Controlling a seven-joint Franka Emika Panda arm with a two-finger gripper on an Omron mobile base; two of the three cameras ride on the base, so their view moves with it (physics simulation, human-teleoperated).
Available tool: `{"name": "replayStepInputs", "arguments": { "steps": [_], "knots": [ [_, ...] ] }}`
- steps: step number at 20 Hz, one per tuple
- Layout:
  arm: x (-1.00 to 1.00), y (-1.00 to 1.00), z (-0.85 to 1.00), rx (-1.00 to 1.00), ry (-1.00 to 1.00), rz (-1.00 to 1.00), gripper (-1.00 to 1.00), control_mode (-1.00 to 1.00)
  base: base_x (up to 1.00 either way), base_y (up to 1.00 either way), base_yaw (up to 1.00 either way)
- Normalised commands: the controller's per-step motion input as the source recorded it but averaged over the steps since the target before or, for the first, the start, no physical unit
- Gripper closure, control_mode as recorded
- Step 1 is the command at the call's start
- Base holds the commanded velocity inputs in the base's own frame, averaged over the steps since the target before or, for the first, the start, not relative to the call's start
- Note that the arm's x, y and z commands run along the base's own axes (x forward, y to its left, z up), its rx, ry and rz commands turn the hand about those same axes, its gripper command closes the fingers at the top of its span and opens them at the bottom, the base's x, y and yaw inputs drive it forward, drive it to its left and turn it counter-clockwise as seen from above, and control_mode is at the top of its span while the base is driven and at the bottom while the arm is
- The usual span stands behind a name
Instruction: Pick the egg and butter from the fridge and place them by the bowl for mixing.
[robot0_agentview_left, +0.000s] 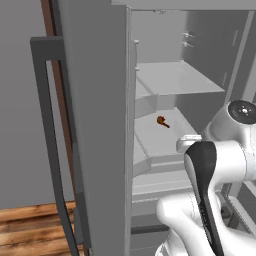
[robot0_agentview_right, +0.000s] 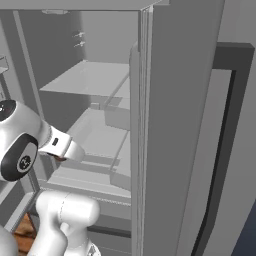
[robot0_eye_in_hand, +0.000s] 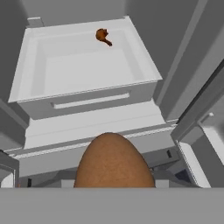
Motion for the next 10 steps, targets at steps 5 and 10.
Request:
{"name": "replayStepInputs", "arguments": {
  "steps": [5,10],
  "knots": [
    [0.00,0.00,0.00,0.00,0.00,0.00,1.00,1.00,-0.34,0.05,0.00],
    [0.00,0.00,0.00,0.00,0.00,0.00,1.00,1.00,-0.66,0.27,-0.02]
  ]
}}
